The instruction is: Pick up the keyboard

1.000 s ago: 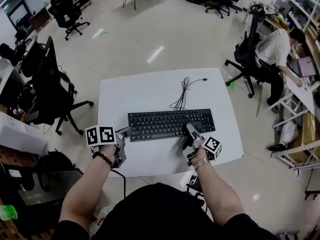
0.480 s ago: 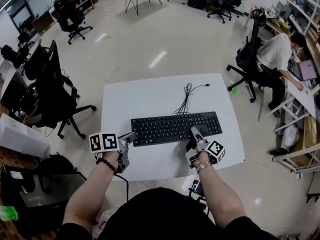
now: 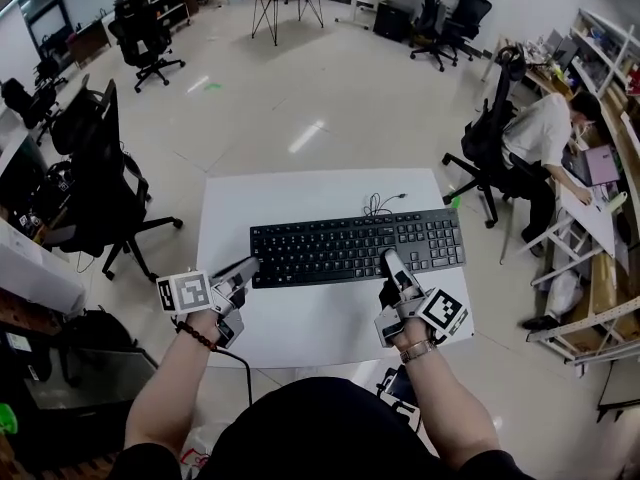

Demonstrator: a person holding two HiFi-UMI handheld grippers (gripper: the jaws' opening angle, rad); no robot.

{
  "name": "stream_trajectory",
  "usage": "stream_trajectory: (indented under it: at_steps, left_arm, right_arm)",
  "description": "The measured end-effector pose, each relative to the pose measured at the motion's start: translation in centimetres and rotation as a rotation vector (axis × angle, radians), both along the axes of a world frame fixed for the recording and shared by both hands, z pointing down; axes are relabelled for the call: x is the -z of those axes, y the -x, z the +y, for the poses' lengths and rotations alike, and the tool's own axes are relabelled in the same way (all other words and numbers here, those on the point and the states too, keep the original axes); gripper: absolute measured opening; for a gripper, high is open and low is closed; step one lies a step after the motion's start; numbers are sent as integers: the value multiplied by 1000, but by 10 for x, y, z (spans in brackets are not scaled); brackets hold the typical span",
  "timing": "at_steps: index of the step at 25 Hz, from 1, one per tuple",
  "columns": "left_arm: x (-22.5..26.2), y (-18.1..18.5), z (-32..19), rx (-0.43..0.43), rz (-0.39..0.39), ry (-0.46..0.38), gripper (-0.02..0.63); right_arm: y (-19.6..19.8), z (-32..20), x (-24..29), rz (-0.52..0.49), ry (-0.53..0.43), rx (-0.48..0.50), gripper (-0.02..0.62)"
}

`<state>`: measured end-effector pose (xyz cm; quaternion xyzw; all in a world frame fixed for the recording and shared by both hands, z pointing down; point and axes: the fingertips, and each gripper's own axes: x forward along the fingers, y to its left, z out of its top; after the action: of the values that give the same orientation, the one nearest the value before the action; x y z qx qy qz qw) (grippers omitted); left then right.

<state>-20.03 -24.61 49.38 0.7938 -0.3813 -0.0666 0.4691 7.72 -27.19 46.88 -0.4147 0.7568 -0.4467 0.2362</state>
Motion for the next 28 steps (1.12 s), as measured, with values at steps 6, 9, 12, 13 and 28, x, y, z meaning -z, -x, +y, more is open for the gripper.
stream_trajectory:
  at_steps: [6,9,12,13,28]
  left_arm:
    - [23,3,-3,2,50,-89,80]
    - [31,2,-3,10,60,-118,78]
    - [39,4,-4,13,62,-137,78]
    - [41,5,-4,13,62,-141,78]
    - [56,6,-3,17,68,-182,78]
  right_arm:
    - [8,7,55,110,-123,17,110]
    - [8,10,72,147,-166,21,110]
    - [10,11,82,165,-189,21,110]
    - [11,11,85,167,-195,22,110]
    - [15,17,106,183,-264,29,109]
